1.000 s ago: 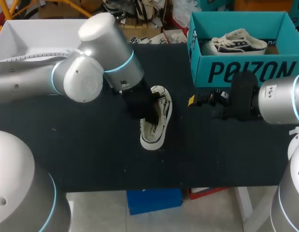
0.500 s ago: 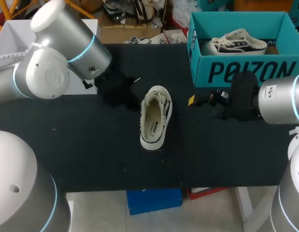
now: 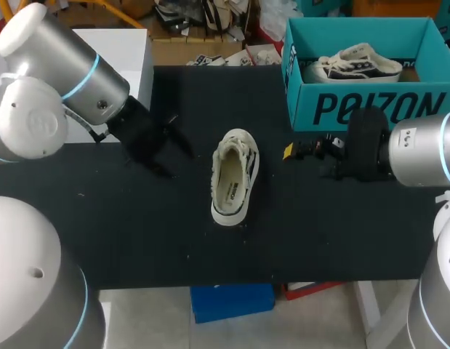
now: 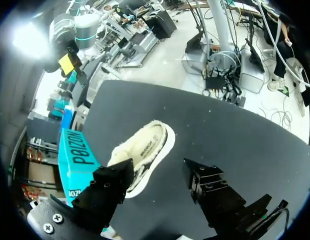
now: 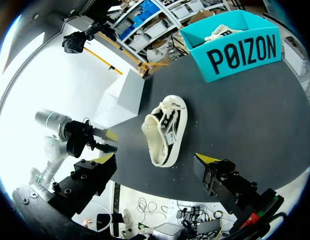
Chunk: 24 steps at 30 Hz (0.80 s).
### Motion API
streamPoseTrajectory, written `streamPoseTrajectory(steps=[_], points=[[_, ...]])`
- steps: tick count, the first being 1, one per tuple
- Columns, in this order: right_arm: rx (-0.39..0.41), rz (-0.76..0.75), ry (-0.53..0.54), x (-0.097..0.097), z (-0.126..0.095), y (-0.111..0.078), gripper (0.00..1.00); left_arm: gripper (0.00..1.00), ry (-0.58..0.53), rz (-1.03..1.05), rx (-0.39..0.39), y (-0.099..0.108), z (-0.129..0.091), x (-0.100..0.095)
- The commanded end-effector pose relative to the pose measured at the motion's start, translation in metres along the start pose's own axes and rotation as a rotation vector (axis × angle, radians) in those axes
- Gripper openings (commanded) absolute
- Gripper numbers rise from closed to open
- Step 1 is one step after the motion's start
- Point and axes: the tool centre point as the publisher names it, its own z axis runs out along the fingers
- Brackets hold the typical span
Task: Take the shoe out of the shoebox, open the shoe tongue, remove and reinsert the insole, then place the shoe into the shoebox
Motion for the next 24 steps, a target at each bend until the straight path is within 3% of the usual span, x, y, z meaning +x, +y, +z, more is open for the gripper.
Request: streamPoseTrajectory(steps=[1,11,13,19,21,24], points=[[0.000,0.000,-0.002,0.001,0.000,0.000,1.00,1.00,0.029,-0.001,-0.005,-0.002,-0.005,-0.003],[0.000,0.000,-0.002,0.001,0.000,0.000,1.00,1.00,0.029,-0.001,-0.005,-0.002,-0.005,-0.003],[0.000,0.000,-0.002,0.001,0.000,0.000,1.00,1.00,-0.010,-0.093,0.012,-0.002,-0.004,-0.003],[0.000,0.000,-0.002,0.001,0.000,0.000,1.00,1.00,-0.037,-0.274,-0.064,0.005,-0.007,-0.009],[0.000,0.000,-0.002,0.001,0.000,0.000,1.00,1.00,-0.038,-0.447,-0.130,0.009,-0.008,-0.011],[0.000,0.000,-0.002,0.001,0.000,0.000,1.00,1.00,-0.092,-0.673,-0.128,0.012,-0.010,-0.019]])
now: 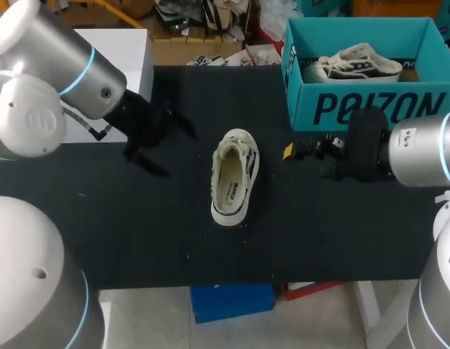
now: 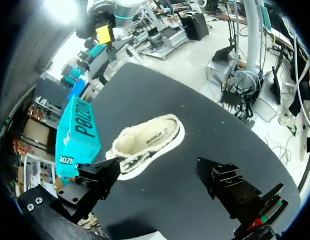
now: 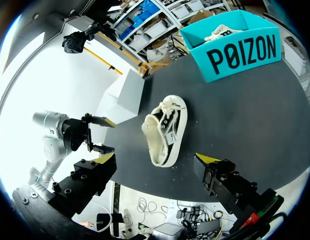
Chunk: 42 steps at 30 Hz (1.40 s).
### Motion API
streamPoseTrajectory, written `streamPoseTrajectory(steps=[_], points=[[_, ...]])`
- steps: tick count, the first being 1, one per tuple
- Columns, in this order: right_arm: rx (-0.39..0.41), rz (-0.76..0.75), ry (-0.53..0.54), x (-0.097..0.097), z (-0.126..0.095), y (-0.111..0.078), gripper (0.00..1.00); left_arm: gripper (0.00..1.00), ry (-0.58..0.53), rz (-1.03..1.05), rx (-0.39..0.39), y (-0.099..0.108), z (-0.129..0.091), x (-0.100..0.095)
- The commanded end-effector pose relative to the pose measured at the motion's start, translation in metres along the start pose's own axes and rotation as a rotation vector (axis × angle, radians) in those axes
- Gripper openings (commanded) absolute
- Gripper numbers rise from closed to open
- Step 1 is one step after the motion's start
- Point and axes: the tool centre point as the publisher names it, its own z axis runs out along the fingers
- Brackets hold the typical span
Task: Take the shoe out of the shoebox, open the shoe tongue, remove and reinsert the insole, then place the shoe into the shoebox
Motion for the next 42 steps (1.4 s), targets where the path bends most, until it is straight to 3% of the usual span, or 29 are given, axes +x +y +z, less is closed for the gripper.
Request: streamPoseTrajectory(steps=[1,5,6,7,8,20,28,34,42], points=[[0.000,0.000,-0.002,0.001,0.000,0.000,1.00,1.00,-0.047,-0.388,-0.070,-0.004,0.001,-0.010],[0.000,0.000,-0.002,0.001,0.000,0.000,1.00,1.00,-0.110,-0.485,-0.057,0.004,0.008,-0.028],[0.000,0.000,-0.002,0.001,0.000,0.000,1.00,0.55,-0.138,-0.497,-0.066,0.008,0.010,-0.033],[0.000,0.000,-0.002,0.001,0.000,0.000,1.00,0.20,-0.163,-0.493,-0.080,0.011,0.013,-0.039],[0.000,0.000,-0.002,0.001,0.000,0.000,1.00,0.00,-0.178,-0.514,-0.060,0.013,0.015,-0.044],[0.000,0.000,-0.002,0.001,0.000,0.000,1.00,0.00,-0.295,-0.645,0.036,0.056,0.067,-0.099],[0.000,0.000,-0.002,0.001,0.000,0.000,1.00,0.00,-0.273,-0.663,0.079,0.056,0.099,-0.117],[0.000,0.000,-0.002,0.001,0.000,0.000,1.00,0.00,-0.227,-0.630,0.117,0.042,0.104,-0.119],[0.000,0.000,-0.002,0.001,0.000,0.000,1.00,0.00,-0.159,-0.610,0.133,0.022,0.104,-0.099]])
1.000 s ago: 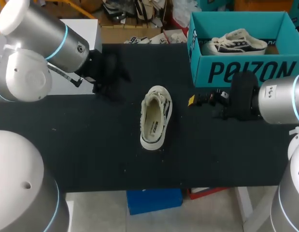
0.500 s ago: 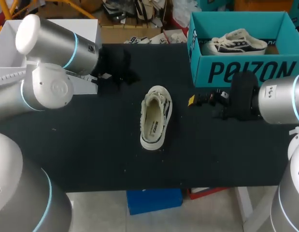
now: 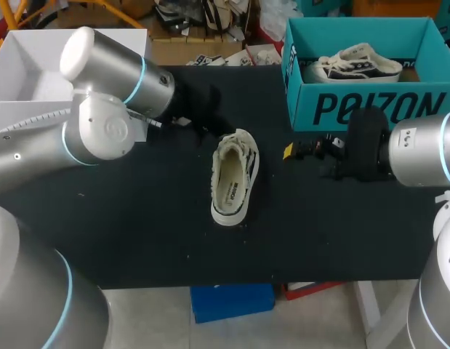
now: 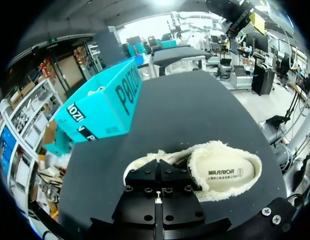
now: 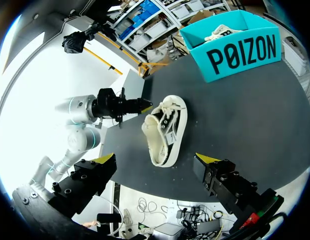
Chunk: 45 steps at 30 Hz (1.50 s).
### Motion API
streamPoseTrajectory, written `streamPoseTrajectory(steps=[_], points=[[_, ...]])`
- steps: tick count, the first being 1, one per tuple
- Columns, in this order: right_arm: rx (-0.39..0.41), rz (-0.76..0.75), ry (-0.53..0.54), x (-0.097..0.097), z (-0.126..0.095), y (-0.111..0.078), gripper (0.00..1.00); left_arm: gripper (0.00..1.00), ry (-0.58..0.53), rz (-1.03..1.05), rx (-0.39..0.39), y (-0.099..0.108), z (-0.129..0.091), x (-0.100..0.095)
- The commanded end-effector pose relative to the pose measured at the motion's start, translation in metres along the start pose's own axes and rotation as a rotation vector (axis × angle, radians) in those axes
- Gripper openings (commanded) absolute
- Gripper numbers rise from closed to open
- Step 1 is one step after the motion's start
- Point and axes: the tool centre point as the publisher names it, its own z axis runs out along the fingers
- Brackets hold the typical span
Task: Take the shoe out of the shoebox, open the shoe tongue, remove and reinsert the insole, then place the shoe into the shoebox
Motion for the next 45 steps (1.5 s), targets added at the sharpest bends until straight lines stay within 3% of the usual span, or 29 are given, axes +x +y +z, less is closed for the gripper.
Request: streamPoseTrajectory(steps=[1,12,15,18,23,26,30,37,39,40,41,42,45], points=[[0.000,0.000,-0.002,0.001,0.000,0.000,1.00,0.00,0.027,0.008,-0.007,-0.003,-0.005,0.014],[0.000,0.000,-0.002,0.001,0.000,0.000,1.00,0.00,0.148,0.041,-0.071,0.005,0.001,0.058],[0.000,0.000,-0.002,0.001,0.000,0.000,1.00,0.00,0.161,0.051,-0.066,0.005,0.000,0.062],[0.000,0.000,-0.002,0.001,0.000,0.000,1.00,0.00,0.215,0.105,-0.011,-0.004,-0.011,0.062],[0.000,0.000,-0.002,0.001,0.000,0.000,1.00,0.00,0.394,0.395,0.052,-0.022,-0.046,0.060],[0.000,0.000,-0.002,0.001,0.000,0.000,1.00,0.00,0.489,0.604,0.040,-0.025,-0.068,0.059],[0.000,0.000,-0.002,0.001,0.000,0.000,1.00,0.00,0.520,0.955,-0.028,-0.017,-0.085,0.051],[0.000,0.000,-0.002,0.001,0.000,0.000,1.00,0.00,0.500,1.332,-0.073,-0.001,-0.086,0.035],[0.000,0.000,-0.002,0.001,0.000,0.000,1.00,0.27,0.514,1.396,-0.067,-0.001,-0.083,0.034],[0.000,0.000,-0.002,0.001,0.000,0.000,1.00,0.25,0.498,1.433,-0.068,-0.001,-0.081,0.033],[0.000,0.000,-0.002,0.001,0.000,0.000,1.00,0.29,0.491,1.470,-0.068,-0.001,-0.078,0.032],[0.000,0.000,-0.002,0.001,0.000,0.000,1.00,0.41,0.488,1.493,-0.069,0.000,-0.076,0.030],[0.000,0.000,-0.002,0.001,0.000,0.000,1.00,0.48,0.458,1.559,-0.061,-0.002,-0.069,0.028]])
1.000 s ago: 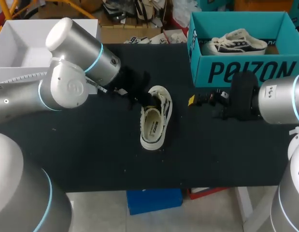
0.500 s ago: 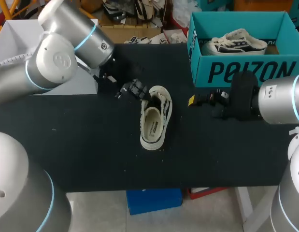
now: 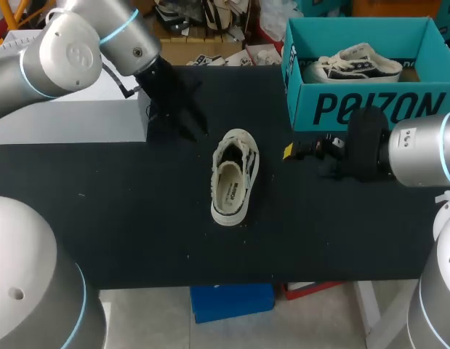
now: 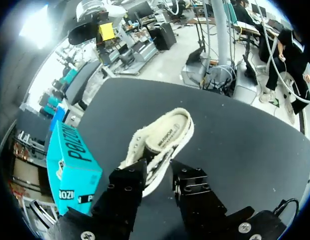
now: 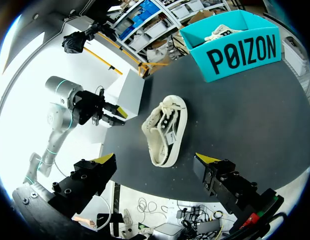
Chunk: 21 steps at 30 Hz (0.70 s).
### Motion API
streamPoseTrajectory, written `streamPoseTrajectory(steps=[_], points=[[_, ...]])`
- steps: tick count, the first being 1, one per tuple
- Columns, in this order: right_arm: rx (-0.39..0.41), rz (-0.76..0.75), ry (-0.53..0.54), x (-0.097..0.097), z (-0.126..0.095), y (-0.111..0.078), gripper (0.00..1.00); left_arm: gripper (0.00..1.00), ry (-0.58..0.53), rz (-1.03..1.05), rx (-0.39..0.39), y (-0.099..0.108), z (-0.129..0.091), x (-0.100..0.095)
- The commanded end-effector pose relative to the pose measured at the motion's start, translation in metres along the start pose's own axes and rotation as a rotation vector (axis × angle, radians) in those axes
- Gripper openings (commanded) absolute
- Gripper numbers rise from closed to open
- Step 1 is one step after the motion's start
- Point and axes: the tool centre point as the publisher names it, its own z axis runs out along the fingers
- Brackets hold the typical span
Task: Take the shoe out of the shoebox, open the shoe tongue, remove and reinsert the insole, then place the shoe into the shoebox
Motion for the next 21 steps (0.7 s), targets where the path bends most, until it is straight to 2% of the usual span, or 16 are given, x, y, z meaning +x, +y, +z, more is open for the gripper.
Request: streamPoseTrajectory(steps=[1,4,9,16,18,21], points=[[0.000,0.000,-0.002,0.001,0.000,0.000,1.00,0.57,0.095,0.696,-0.164,0.005,0.011,-0.012],[0.000,0.000,-0.002,0.001,0.000,0.000,1.00,0.66,0.068,0.749,-0.174,0.009,0.018,-0.015],[0.000,0.000,-0.002,0.001,0.000,0.000,1.00,0.63,0.055,0.821,-0.206,0.014,0.027,-0.019],[0.000,0.000,-0.002,0.001,0.000,0.000,1.00,0.51,0.045,0.896,-0.223,0.017,0.038,-0.018],[0.000,0.000,-0.002,0.001,0.000,0.000,1.00,0.57,0.040,0.915,-0.217,0.015,0.042,-0.015],[0.000,0.000,-0.002,0.001,0.000,0.000,1.00,0.52,0.051,0.923,-0.212,0.013,0.047,-0.011]])
